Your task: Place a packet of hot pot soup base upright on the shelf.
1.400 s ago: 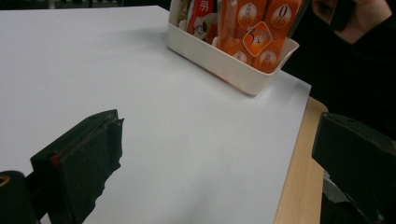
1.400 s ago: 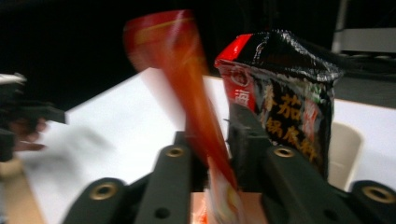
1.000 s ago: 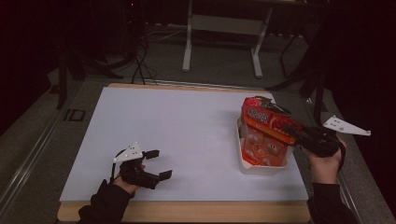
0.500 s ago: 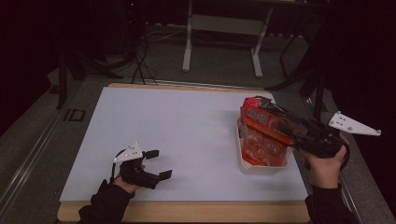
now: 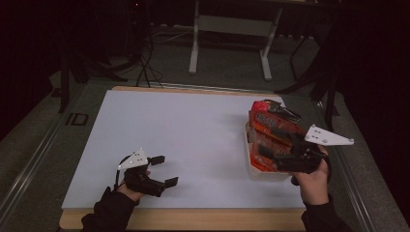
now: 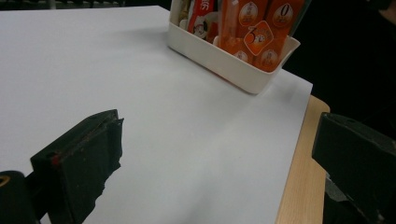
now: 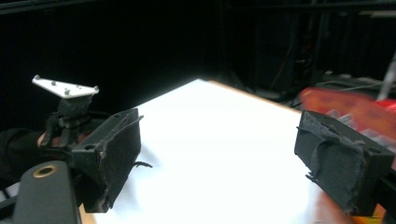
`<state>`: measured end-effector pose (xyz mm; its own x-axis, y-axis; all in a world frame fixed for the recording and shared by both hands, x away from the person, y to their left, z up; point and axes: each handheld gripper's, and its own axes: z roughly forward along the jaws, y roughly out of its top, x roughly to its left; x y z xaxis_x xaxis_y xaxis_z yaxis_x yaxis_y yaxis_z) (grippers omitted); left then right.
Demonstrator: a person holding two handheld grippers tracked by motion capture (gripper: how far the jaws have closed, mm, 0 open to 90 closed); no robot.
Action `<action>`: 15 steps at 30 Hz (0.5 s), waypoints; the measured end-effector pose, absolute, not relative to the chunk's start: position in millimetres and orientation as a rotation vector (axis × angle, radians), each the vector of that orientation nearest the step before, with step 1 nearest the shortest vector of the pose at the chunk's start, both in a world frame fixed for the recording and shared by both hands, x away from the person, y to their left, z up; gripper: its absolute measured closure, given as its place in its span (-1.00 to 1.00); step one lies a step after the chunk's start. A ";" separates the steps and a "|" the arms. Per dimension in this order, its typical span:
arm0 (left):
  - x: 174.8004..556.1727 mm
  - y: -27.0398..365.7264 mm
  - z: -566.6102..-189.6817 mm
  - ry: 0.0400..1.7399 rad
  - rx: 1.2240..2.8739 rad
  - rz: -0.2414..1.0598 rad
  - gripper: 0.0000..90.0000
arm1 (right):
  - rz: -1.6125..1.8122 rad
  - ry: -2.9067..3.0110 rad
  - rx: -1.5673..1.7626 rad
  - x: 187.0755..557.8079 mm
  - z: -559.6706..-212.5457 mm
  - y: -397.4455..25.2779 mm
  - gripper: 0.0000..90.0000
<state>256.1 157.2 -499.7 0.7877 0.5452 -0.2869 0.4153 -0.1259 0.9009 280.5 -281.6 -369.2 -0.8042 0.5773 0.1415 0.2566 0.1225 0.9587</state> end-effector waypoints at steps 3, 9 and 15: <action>256.1 157.3 -499.5 0.751 1.750 0.133 -0.96 | 1.726 2.180 0.813 281.4 -378.7 -274.7 -0.68; 256.0 158.4 -499.6 0.751 1.744 0.131 -0.96 | 1.691 2.224 0.793 281.3 -395.3 -265.0 -0.68; 255.7 158.2 -499.0 0.748 1.743 0.130 -0.96 | 1.671 2.289 0.789 280.7 -413.4 -257.6 -0.69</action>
<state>255.7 158.2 -499.0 0.7889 0.5424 -0.2888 0.4128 -0.1197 0.9029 280.7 -257.6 -413.4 -0.8377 0.5259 0.1473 0.3005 0.2186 0.9284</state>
